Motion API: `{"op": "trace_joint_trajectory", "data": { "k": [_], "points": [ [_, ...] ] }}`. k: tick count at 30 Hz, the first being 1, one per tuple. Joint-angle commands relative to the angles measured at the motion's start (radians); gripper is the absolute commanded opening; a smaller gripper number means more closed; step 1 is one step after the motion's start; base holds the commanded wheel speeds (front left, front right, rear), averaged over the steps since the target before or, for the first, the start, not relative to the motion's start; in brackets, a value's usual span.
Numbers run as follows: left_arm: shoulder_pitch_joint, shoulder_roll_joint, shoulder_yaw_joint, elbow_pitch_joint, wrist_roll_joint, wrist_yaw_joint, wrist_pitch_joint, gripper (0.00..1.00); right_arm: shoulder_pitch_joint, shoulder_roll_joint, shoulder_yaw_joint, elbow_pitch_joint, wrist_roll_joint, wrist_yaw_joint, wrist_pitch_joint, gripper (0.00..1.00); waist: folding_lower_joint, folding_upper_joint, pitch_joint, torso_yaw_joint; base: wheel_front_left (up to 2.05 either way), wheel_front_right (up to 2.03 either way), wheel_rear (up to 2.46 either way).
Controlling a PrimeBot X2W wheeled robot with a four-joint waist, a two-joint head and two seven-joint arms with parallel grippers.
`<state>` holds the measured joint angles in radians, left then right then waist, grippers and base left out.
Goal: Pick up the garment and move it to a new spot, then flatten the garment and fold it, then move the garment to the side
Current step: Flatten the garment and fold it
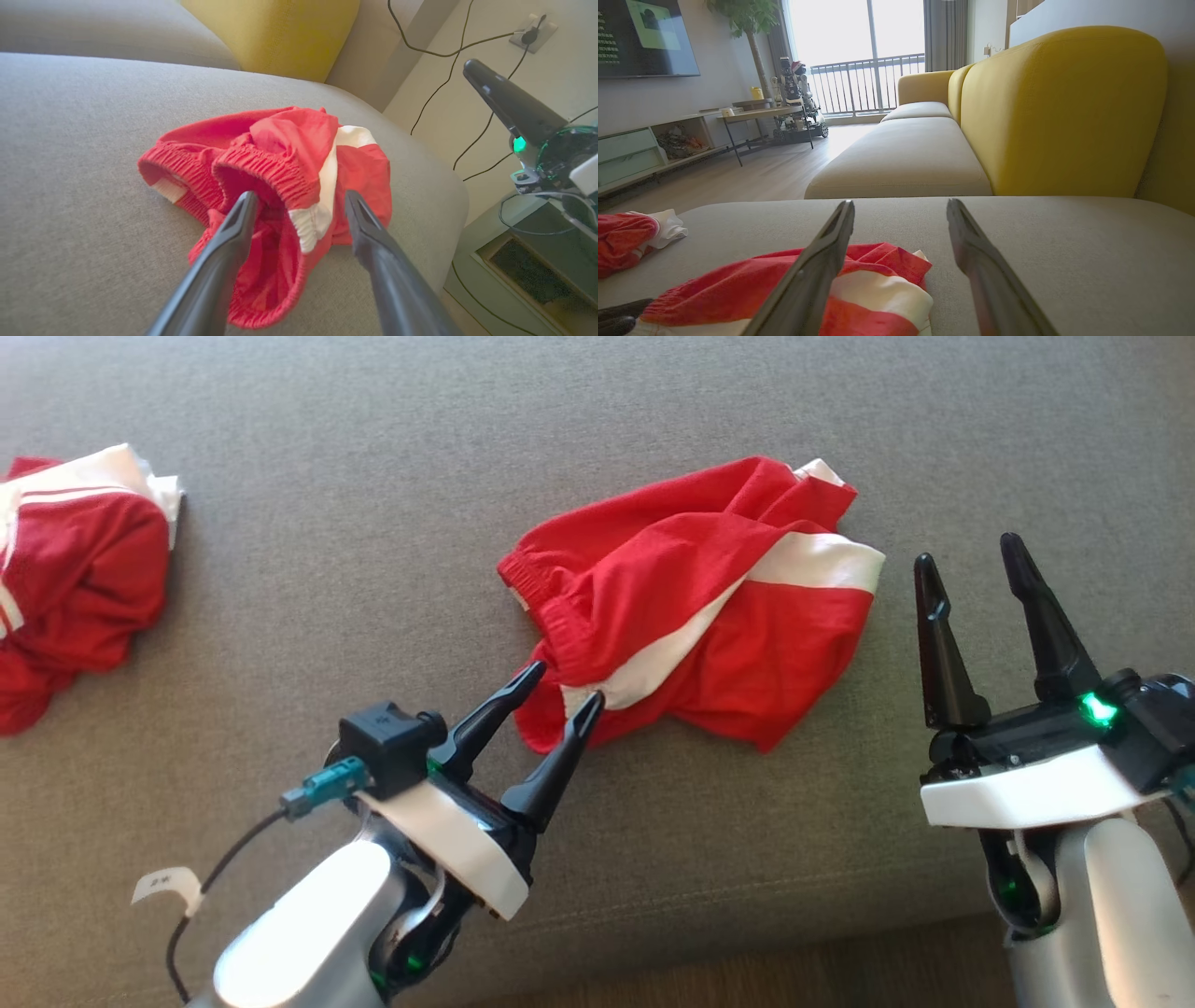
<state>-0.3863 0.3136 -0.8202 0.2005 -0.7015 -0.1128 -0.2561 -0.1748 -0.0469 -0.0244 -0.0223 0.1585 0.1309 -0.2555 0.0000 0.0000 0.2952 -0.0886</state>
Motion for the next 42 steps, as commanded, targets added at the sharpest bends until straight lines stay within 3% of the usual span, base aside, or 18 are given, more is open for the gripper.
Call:
{"op": "trace_joint_trajectory", "data": {
  "k": [1, 16, 17, 20, 21, 29, 33, 36, 42],
  "points": [
    [-0.008, 0.012, 0.038, -0.035, 0.016, 0.002, -0.005, 1.0, -0.015, -0.003, 0.024, -0.033, -0.005, 0.0, -0.006, 1.0, 0.0, 0.0, -0.003, 0.003, 0.0, 0.0, 0.0],
    [-0.022, 0.039, 0.007, -0.036, 0.067, 0.061, 0.09, 0.97, -0.008, -0.003, 0.019, -0.036, 0.01, 0.0, -0.006, 1.0, 0.0, 0.0, -0.005, -0.024, 0.0, 0.0, 0.0],
    [-0.028, 0.038, 0.008, -0.034, 0.067, 0.064, 0.094, 0.47, -0.008, -0.003, 0.02, -0.035, 0.01, 0.0, -0.006, 1.0, 0.0, 0.0, -0.004, -0.024, 0.0, 0.0, 0.0],
    [-0.043, 0.034, 0.009, -0.03, 0.068, 0.072, 0.107, 0.04, -0.01, -0.003, 0.02, -0.033, 0.011, 0.0, -0.006, 1.0, 0.0, 0.0, -0.002, -0.024, 0.0, 0.0, 0.0],
    [-0.047, 0.034, 0.009, -0.03, 0.067, 0.072, 0.111, 0.0, -0.011, -0.003, 0.02, -0.033, 0.012, 0.0, -0.006, 1.0, 0.0, 0.0, -0.002, -0.023, 0.0, 0.0, 0.0],
    [-0.027, 0.06, 0.089, -0.054, -0.008, 0.091, 0.082, 0.0, 0.002, -0.003, 0.041, 0.014, 0.041, 0.0, -0.006, 1.0, 0.0, 0.0, -0.01, -0.006, 0.0, 0.0, 0.0],
    [-0.012, 0.102, 0.133, -0.071, -0.034, 0.103, 0.074, 0.0, 0.005, -0.003, 0.053, 0.071, 0.179, 0.0, -0.006, 1.0, 0.0, 0.0, -0.009, 0.015, 0.0, 0.0, 0.0],
    [-0.006, 0.131, 0.155, -0.077, -0.037, 0.112, 0.068, 0.0, -0.007, -0.003, 0.052, 0.139, 0.271, 0.0, -0.006, 1.0, 0.0, 0.0, -0.008, 0.028, 0.0, 0.0, 0.0],
    [-0.002, 0.156, 0.174, -0.078, -0.034, 0.119, 0.053, 0.0, -0.087, -0.003, 0.094, 0.325, 0.323, 0.0, -0.006, 1.0, 0.0, 0.0, -0.003, 0.045, 0.0, 0.0, 0.0]
  ]
}}
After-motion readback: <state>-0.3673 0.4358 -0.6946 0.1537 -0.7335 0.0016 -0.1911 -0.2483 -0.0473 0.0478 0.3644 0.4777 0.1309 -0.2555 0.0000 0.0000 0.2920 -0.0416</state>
